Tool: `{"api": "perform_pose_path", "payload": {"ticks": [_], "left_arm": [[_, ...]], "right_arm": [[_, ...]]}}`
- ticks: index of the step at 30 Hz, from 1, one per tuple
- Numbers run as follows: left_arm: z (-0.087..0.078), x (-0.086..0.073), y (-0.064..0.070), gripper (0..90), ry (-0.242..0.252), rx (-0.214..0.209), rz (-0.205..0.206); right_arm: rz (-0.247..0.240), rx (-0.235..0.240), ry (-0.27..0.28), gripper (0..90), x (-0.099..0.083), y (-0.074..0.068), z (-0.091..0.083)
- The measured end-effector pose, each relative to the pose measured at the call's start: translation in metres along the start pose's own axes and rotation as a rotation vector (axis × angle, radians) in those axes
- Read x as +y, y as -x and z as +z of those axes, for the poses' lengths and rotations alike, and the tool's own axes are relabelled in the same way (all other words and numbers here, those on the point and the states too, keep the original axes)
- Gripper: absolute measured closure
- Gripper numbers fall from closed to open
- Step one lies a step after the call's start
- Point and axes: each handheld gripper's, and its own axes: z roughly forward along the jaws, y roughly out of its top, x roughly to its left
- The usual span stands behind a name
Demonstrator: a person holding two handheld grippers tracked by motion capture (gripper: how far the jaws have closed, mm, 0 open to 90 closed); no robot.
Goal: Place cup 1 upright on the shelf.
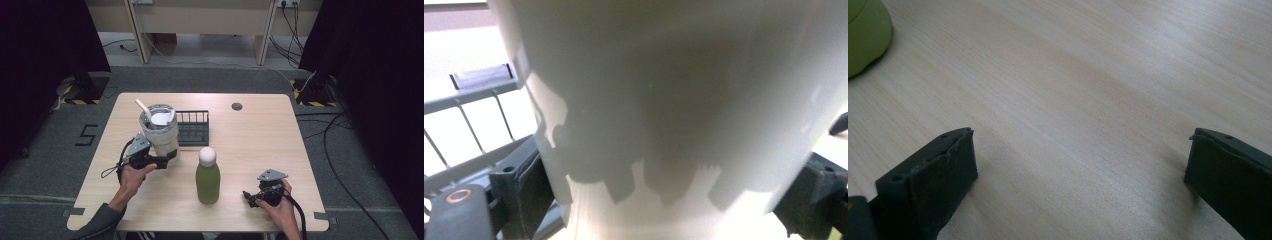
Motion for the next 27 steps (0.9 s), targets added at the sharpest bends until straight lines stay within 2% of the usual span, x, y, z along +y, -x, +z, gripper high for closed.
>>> {"api": "perform_pose_path", "payload": {"ticks": [6,13,22,27], "left_arm": [[-0.006,0.016,-0.007,11.5,-0.003,0.018,0.023],[-0.009,0.035,-0.015,11.5,-0.004,0.020,0.026],[-0.006,0.054,-0.024,11.5,-0.002,0.029,0.033],[-0.002,0.060,-0.029,11.5,0.009,0.036,0.021]], "right_arm": [[0.001,0.000,0.000,0.5,0.000,0.000,0.000],[0.000,0.000,0.000,0.5,0.000,0.000,0.000],[0.000,0.000,0.000,0.5,0.000,0.000,0.000],[-0.002,0.000,-0.001,0.5,0.000,0.000,0.000]]}}
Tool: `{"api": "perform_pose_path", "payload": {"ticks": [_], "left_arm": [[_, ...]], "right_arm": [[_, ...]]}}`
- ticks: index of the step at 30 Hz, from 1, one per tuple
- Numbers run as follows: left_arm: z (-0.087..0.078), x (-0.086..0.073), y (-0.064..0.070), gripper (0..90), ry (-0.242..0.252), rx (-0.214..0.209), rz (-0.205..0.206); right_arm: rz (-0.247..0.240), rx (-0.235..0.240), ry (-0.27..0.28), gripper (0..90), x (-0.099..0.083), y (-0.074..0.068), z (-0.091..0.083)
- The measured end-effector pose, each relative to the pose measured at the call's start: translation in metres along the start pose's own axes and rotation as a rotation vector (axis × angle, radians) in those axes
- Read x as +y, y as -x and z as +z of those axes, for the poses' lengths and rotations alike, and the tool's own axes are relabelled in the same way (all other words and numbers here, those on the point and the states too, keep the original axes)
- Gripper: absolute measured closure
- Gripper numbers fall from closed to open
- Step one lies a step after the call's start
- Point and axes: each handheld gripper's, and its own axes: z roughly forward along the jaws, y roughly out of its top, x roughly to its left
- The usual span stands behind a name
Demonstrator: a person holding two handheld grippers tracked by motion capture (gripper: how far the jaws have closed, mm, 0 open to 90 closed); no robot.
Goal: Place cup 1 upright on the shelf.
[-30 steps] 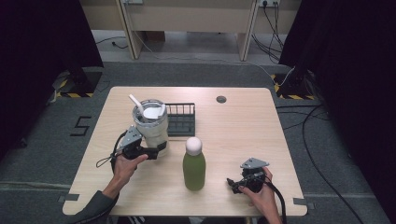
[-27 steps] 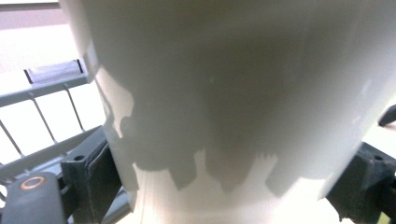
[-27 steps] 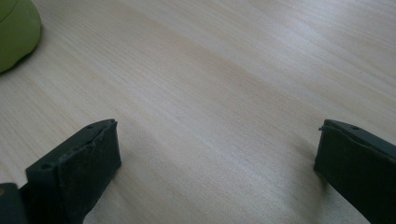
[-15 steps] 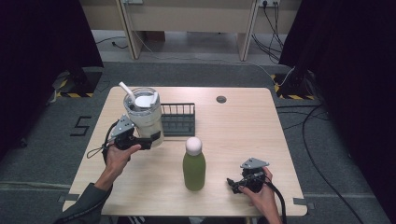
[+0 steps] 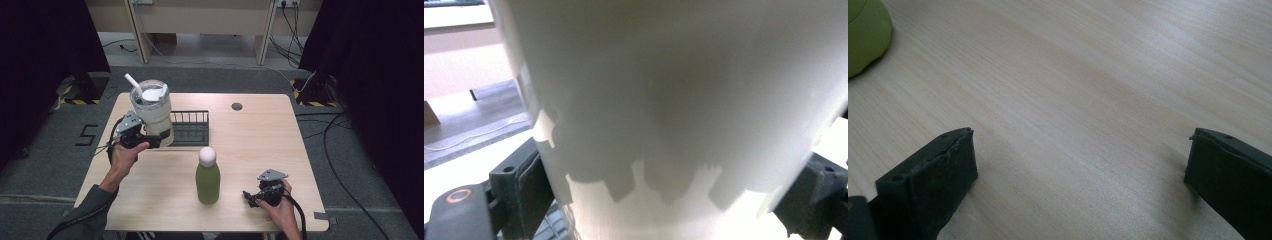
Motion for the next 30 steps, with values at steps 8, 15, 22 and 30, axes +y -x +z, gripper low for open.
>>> {"api": "perform_pose_path", "payload": {"ticks": [8,15,22,30], "left_arm": [[0.010,0.009,-0.009,11.5,-0.004,0.016,0.014],[0.018,0.018,-0.020,11.5,0.011,0.038,-0.009],[0.026,0.024,-0.030,11.5,0.010,0.059,-0.010],[0.037,0.025,-0.041,11.5,0.016,0.085,-0.033]], "right_arm": [[0.000,0.000,-0.001,0.5,0.000,0.000,0.000],[0.000,0.000,-0.001,0.5,0.000,0.000,0.000],[0.000,0.000,-0.001,0.5,0.000,0.000,0.000],[0.001,0.001,-0.001,0.5,0.000,0.000,0.000]]}}
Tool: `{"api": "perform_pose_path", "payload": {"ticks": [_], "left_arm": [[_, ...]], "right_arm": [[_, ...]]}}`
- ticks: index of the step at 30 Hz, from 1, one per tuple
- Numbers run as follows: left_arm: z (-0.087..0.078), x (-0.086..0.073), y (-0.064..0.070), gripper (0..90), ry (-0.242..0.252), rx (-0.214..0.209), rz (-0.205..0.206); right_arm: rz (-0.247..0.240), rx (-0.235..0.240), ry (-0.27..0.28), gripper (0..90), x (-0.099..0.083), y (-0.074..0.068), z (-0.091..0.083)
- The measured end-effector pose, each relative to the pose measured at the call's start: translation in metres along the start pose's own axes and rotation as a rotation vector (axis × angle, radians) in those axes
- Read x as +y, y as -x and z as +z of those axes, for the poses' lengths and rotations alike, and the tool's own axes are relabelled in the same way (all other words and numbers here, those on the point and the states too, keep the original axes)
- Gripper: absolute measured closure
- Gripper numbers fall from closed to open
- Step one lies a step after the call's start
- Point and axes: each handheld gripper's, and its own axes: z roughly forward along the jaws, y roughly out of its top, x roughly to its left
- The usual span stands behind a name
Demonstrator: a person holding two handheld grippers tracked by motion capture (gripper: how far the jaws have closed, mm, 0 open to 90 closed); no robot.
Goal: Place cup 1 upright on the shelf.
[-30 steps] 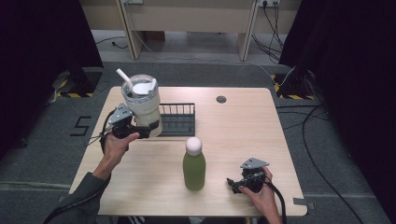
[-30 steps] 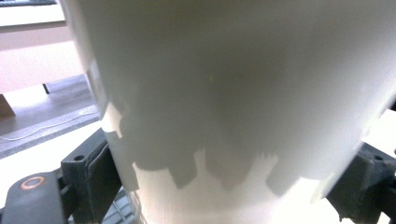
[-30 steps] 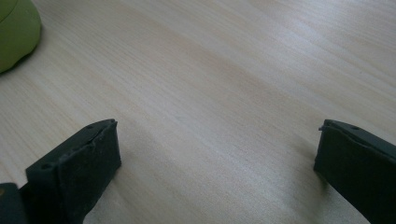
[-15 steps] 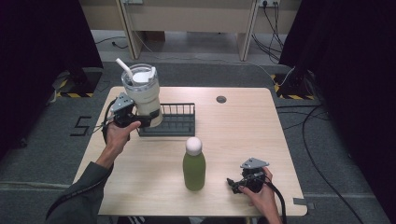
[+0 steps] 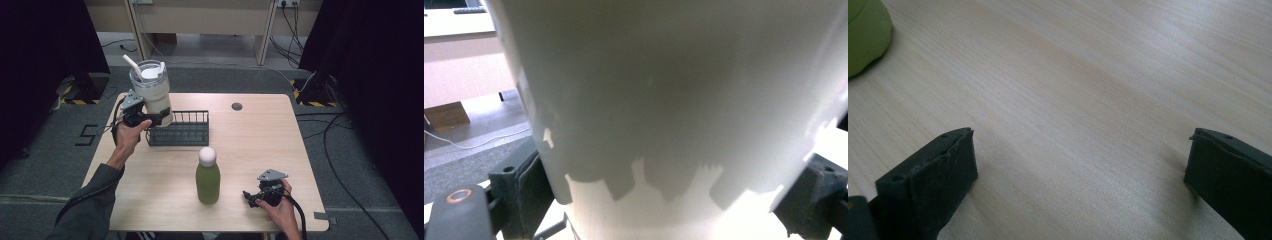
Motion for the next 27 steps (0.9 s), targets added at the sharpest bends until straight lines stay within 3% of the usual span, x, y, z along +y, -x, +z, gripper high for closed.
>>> {"api": "perform_pose_path", "payload": {"ticks": [27], "left_arm": [[0.023,-0.025,-0.012,11.5,-0.032,0.052,-0.012]], "right_arm": [[-0.001,0.000,-0.001,0.5,0.000,0.000,0.000]]}}
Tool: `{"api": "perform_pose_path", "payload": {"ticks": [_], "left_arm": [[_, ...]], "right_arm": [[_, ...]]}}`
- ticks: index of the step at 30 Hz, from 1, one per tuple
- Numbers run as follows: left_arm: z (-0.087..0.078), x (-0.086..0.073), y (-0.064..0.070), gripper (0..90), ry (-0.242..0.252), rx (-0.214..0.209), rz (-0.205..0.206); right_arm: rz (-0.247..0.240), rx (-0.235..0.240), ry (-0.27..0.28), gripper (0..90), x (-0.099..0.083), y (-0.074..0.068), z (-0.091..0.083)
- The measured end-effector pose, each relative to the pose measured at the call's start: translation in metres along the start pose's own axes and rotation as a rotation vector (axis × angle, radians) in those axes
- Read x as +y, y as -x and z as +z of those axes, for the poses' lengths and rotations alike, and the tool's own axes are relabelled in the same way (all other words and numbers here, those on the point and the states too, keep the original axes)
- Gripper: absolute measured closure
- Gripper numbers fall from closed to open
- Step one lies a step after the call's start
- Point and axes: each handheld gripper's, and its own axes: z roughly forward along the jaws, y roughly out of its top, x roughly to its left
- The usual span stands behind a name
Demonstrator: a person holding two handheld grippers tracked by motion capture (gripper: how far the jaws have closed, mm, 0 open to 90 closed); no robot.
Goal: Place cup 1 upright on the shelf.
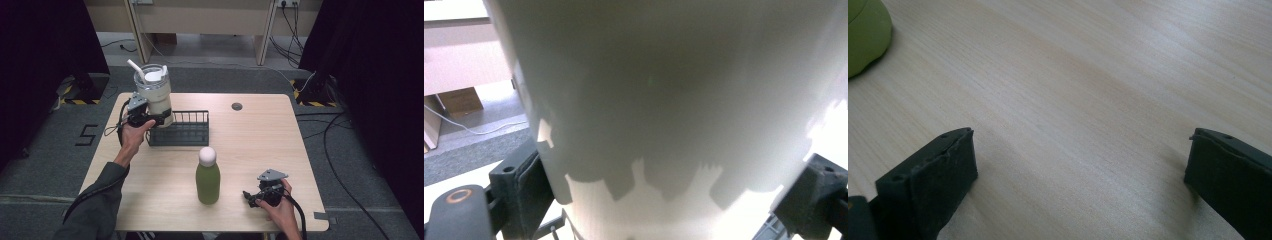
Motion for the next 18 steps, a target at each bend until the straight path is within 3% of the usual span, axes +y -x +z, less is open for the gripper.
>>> {"api": "perform_pose_path", "payload": {"ticks": [9,18], "left_arm": [[0.004,-0.012,-0.005,11.5,-0.010,0.008,-0.026],[0.007,-0.019,-0.005,11.4,-0.021,0.016,-0.015]], "right_arm": [[0.000,0.000,0.000,0.5,0.000,0.000,0.000],[0.000,0.000,0.000,0.5,0.000,0.000,0.000]]}}
